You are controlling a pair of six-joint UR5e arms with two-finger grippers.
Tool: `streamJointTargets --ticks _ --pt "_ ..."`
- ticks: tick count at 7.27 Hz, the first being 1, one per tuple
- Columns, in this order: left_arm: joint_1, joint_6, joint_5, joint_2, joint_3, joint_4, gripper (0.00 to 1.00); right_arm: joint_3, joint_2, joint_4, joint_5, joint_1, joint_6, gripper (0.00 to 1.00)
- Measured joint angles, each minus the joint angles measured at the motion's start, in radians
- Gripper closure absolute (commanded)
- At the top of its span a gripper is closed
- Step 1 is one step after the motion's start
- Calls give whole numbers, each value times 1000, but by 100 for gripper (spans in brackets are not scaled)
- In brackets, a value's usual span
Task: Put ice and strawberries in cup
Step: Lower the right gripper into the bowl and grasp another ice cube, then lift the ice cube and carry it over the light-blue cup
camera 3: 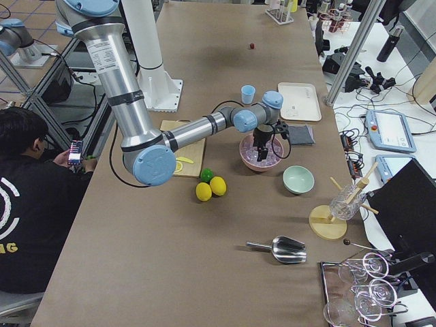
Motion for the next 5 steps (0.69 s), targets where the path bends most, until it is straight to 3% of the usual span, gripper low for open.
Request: streamJointTargets --ticks 2,3,4,5 --pt "0 0 0 1 -1 -1 2 -9 1 -1 -3 -10 0 11" --pt "0 0 0 1 -1 -1 2 -10 -1 -1 -4 -11 -1 23" --pt "0 0 0 0 -2 -1 2 -10 -3 -1 -4 -11 -1 47" --pt "-1 0 0 0 -3 -1 2 -10 -5 -1 -4 -11 -1 79"
